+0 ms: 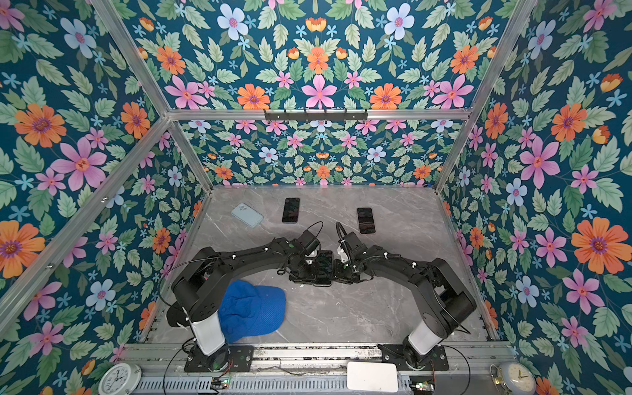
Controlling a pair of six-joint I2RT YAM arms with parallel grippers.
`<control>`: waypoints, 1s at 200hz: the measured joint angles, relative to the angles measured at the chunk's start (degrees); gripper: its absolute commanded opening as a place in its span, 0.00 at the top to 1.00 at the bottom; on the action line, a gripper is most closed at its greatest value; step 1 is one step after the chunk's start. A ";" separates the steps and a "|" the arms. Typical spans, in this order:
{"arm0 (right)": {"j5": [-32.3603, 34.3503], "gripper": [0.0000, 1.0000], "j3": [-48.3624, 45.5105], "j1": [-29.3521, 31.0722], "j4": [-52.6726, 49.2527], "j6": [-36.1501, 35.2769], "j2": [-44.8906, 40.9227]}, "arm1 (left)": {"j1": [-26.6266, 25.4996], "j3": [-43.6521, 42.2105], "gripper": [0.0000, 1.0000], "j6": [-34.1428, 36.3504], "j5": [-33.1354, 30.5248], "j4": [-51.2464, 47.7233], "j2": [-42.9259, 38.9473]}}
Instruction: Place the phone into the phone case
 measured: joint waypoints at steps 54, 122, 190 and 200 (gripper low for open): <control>-0.94 0.71 -0.07 0.59 1.25 0.46 0.83 | 0.02 0.04 0.90 0.22 -0.39 0.22 0.87; -0.96 0.71 0.11 1.03 1.22 1.09 1.11 | 0.02 0.24 0.85 0.31 -0.70 0.00 0.70; 1.25 0.71 0.22 1.14 -0.09 0.90 -0.42 | 0.85 1.01 0.65 1.22 -1.60 -0.48 -1.46; 1.44 0.71 -0.09 1.25 -0.22 0.90 -0.52 | 1.07 0.15 0.64 1.07 -0.57 0.74 -1.86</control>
